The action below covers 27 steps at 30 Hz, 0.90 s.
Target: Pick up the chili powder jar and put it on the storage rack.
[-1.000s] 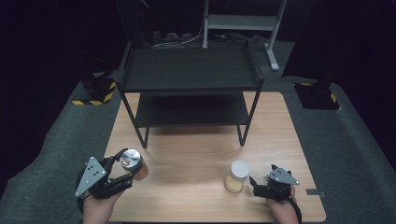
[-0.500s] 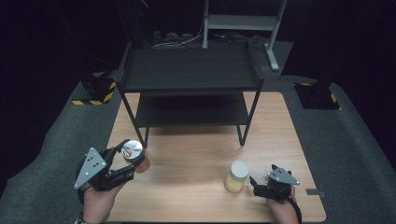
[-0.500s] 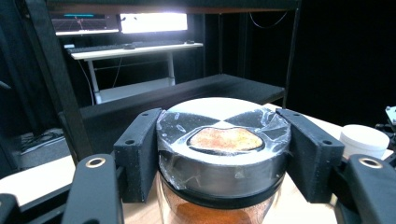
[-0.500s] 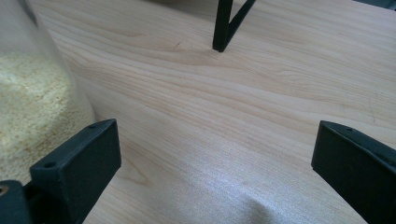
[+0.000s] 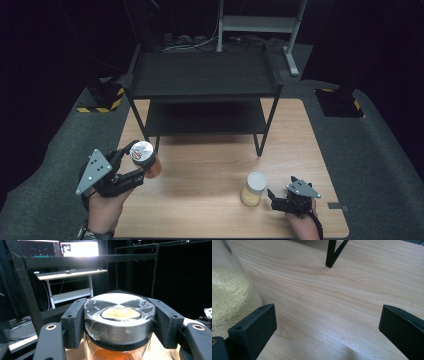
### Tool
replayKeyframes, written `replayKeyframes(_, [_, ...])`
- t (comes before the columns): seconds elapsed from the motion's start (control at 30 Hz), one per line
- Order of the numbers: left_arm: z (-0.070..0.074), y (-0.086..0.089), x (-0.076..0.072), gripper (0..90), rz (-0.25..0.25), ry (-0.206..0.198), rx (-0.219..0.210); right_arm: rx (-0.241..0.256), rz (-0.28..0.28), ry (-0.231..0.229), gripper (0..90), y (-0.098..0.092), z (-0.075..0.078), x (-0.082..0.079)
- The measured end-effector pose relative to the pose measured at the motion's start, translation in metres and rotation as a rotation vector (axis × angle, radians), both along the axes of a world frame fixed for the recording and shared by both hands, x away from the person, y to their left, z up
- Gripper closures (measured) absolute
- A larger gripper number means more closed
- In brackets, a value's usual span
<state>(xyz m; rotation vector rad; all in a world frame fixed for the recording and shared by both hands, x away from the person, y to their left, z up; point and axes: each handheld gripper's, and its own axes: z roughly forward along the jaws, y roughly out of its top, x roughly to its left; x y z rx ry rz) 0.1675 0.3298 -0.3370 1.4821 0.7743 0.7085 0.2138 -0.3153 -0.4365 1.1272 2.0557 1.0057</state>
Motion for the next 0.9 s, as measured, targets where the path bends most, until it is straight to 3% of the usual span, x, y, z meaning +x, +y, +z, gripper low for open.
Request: replayKeyframes(0.9, [0.035,-0.022,0.033,34.8,-0.036,-0.063,-0.030,0.004,0.002,0.002,0.8,-0.001,0.000,0.000])
